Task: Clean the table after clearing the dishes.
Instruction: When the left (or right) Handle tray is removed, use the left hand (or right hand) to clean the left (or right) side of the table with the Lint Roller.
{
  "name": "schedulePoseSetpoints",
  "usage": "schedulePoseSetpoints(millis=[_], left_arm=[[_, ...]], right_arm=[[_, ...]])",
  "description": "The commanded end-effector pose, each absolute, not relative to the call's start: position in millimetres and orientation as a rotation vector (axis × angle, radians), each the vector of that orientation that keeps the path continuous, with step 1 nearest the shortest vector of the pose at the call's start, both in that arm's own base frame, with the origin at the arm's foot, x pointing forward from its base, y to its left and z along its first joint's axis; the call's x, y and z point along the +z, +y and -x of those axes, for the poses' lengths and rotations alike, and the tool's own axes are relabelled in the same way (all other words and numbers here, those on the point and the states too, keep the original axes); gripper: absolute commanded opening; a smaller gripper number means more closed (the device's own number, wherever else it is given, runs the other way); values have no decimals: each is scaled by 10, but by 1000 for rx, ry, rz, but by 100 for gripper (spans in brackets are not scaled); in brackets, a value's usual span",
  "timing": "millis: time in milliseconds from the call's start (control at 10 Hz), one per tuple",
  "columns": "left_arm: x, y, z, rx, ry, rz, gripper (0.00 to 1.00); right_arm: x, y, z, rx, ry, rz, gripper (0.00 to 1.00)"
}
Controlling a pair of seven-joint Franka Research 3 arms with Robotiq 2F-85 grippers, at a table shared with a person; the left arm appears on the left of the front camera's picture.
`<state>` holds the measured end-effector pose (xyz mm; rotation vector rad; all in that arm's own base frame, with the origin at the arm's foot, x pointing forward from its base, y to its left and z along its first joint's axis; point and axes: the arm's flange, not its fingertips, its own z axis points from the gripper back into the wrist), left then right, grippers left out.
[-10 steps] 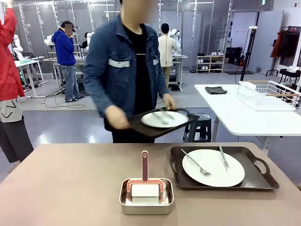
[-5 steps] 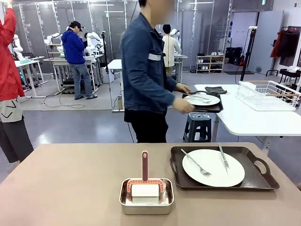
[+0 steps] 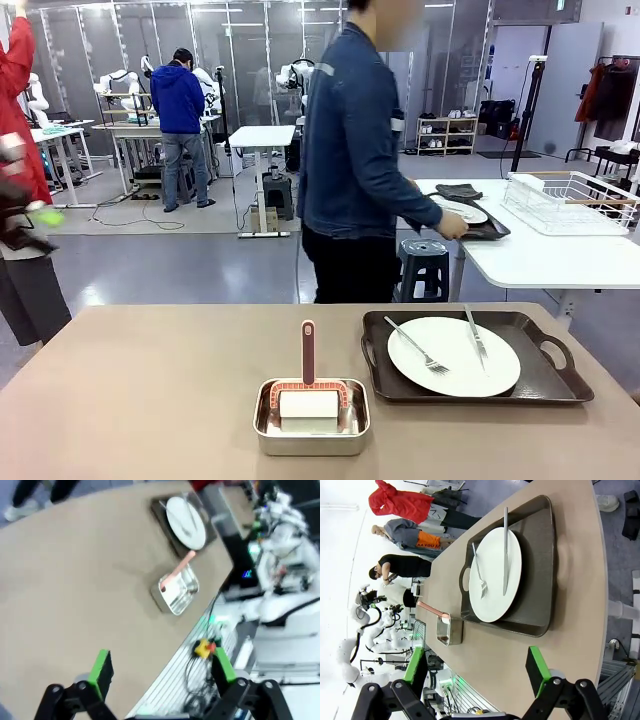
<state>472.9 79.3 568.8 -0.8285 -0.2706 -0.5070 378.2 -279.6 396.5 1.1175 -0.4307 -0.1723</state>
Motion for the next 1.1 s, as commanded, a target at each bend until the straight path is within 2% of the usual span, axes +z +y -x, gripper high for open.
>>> schedulePoseSetpoints(millis=[0, 200, 400, 500, 700, 800, 1000], left_arm=[[5598, 136, -5044, -894, -59, 515, 100], [5418, -899, -5071, -1118, 77, 328, 100], [5114, -1595, -4935, -1286, 108, 165, 100], [5023, -1824, -4867, -1347, 132, 145, 100], [4966, -2138, -4709, -1432, 83, 102, 100], [5021, -2098, -4816, -1348, 198, 159, 100], [5021, -2098, -4816, -1348, 198, 159, 100]], right_arm=[[4003, -2781, -3762, -170, -433, -1119, 100], [4003, -2781, -3762, -170, -433, -1119, 100], [4003, -2781, -3762, -170, -433, -1119, 100], [4003, -2781, -3762, -170, -433, -1119, 100], [4003, -2781, -3762, -170, -433, -1119, 100], [4003, -2781, -3762, -170, -433, -1119, 100], [4003, -2781, -3762, -170, -433, -1119, 100]])
